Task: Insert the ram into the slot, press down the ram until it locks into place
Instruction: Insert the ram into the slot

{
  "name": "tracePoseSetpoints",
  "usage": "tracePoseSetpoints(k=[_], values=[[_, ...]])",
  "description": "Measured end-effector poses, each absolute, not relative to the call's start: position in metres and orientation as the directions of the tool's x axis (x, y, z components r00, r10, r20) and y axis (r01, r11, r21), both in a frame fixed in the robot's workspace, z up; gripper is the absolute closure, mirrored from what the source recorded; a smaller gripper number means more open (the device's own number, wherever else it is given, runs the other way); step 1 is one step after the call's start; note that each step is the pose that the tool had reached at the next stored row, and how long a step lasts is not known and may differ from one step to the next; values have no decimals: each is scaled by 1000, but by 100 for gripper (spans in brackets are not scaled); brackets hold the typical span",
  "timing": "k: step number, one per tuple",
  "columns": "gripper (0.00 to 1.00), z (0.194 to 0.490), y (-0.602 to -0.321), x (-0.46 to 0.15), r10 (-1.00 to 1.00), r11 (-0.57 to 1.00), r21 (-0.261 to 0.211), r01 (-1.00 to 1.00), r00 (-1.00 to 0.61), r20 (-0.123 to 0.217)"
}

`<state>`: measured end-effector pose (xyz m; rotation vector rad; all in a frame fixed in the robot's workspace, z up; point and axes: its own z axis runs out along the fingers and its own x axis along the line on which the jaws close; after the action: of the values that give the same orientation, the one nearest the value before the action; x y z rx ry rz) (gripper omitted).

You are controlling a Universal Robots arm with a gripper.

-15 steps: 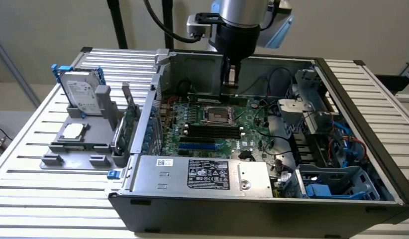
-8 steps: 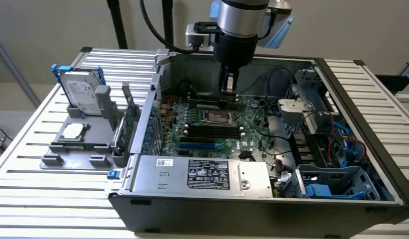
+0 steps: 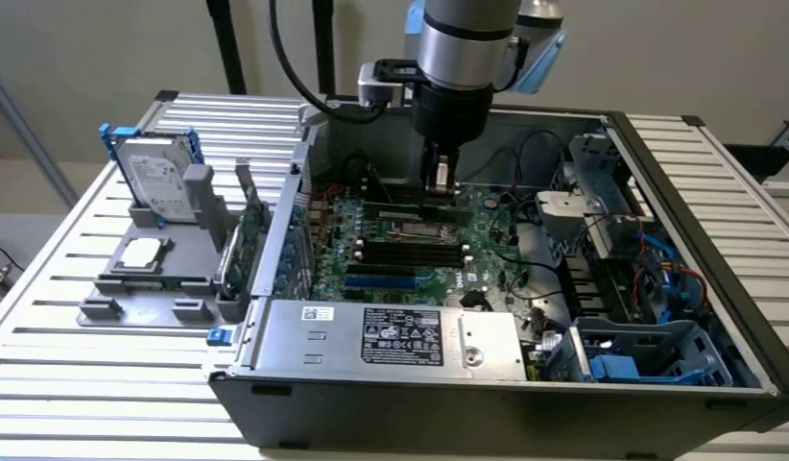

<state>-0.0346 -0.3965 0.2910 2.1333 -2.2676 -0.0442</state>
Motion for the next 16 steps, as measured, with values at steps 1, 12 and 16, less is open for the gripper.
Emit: tracePoseSetpoints(k=[1,12,16], values=[[87,289,-396,-35,-998,60,40,-997,-60,1],[87,269,-396,-35,-999,50,40,-998,-50,1],[87,262,-396,-35,-999,46,40,-998,-46,1]])
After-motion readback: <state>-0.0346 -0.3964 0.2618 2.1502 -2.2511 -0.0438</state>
